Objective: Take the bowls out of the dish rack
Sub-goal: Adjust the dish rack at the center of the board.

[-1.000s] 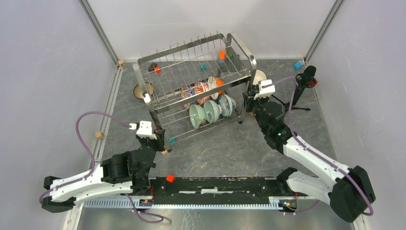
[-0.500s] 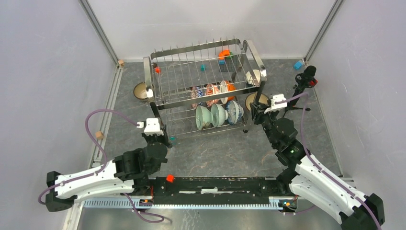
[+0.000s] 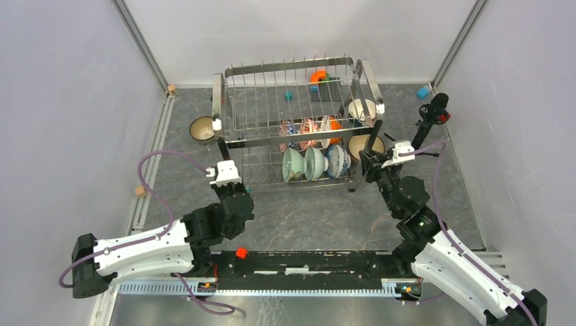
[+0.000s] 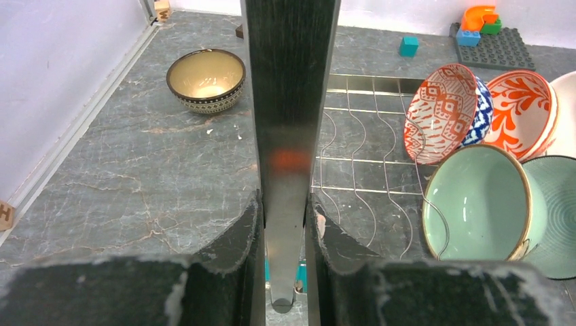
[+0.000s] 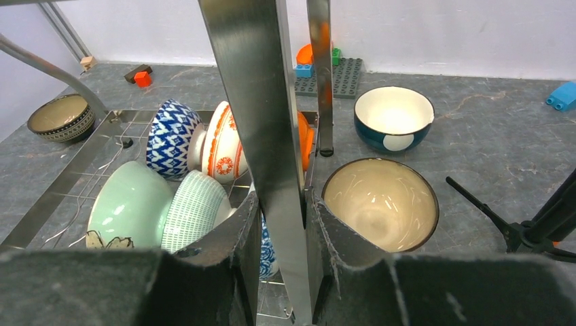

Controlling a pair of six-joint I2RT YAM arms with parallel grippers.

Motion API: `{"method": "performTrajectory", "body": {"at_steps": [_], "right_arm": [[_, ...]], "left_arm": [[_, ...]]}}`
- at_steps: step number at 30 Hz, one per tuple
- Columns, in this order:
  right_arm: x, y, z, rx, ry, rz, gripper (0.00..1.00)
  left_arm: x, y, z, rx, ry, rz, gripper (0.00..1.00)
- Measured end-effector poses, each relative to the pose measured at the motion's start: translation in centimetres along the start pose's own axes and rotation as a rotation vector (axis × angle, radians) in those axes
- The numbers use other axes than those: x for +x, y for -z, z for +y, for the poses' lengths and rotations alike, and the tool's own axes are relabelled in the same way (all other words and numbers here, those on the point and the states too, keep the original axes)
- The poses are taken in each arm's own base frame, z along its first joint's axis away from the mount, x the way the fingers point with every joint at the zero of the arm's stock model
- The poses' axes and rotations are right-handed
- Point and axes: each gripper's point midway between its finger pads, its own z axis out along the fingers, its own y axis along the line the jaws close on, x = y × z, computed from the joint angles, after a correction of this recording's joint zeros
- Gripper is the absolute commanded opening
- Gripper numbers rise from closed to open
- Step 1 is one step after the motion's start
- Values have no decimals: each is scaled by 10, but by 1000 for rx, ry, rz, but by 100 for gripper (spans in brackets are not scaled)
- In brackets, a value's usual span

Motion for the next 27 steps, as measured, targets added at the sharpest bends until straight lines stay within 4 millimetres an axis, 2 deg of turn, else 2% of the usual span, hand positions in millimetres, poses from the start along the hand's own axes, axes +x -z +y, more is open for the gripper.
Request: {"method": "performTrajectory", "body": {"at_steps": [9, 22, 27], "right_arm": [[1, 9, -2, -7, -6, -16, 2], [2, 8, 0, -10, -21, -17, 41], [15, 8, 6, -36, -33, 34, 59]], "left_arm": [[-1, -5, -4, -22, 4, -11, 2], [-2, -18, -2, -4, 52, -8, 2], [-2, -21, -3, 3, 65, -6, 2]]}}
